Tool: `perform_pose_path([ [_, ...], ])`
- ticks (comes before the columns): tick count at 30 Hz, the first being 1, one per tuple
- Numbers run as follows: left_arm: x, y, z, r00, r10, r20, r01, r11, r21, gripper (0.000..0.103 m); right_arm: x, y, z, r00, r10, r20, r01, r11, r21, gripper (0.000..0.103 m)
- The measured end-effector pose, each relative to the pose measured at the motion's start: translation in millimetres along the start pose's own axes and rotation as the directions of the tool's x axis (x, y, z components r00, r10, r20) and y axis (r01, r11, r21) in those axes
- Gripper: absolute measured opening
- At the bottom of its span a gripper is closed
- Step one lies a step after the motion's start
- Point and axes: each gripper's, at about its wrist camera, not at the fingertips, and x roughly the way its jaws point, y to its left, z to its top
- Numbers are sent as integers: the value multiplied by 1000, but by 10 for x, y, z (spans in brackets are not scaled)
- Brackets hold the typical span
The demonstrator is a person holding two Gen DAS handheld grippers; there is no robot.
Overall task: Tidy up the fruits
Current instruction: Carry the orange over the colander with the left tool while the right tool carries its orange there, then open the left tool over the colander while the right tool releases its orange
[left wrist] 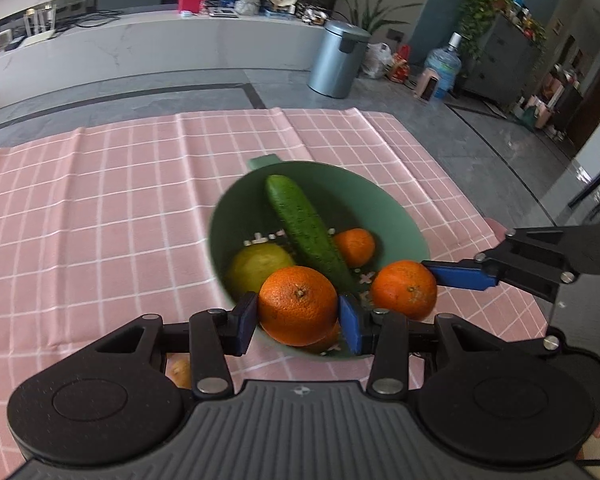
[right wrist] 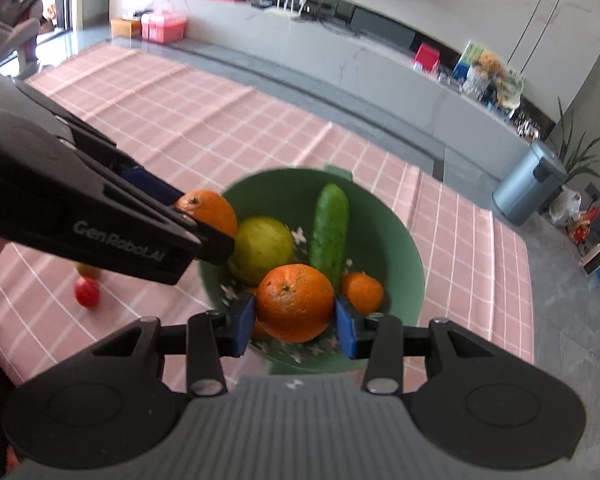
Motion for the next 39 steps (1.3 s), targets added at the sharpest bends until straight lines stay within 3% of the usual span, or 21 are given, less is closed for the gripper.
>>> perform_pose_path([
  [15,463,-51,1,993,7,-121,0,998,60,49,467,-213,-65,990,72,-124,-65,996,61,39],
  [23,516,-90,-42,991,16,-134,-5,997,82,50,555,-204,-73,986,74,-148,-65,996,67,39],
  [27,504,-86,-46,992,21,-127,-10,996,87,53,556,-212,-70,987,68,-147,-58,996,69,39],
  [30,452,-92,-40,995,19,-101,-10,996,91,67,530,-197,-71,988,51,-143,-43,997,61,40],
  [32,380,-101,-40,997,15,-72,-8,995,96,69,495,-194,-71,990,43,-137,-35,997,62,40],
  [36,186,-95,-30,999,31,-16,-30,996,83,69,360,-157,-44,996,-12,-90,17,998,54,59],
  [39,29,-86,-35,998,59,20,-60,995,81,69,232,-99,-2,997,-48,-53,51,997,62,61],
])
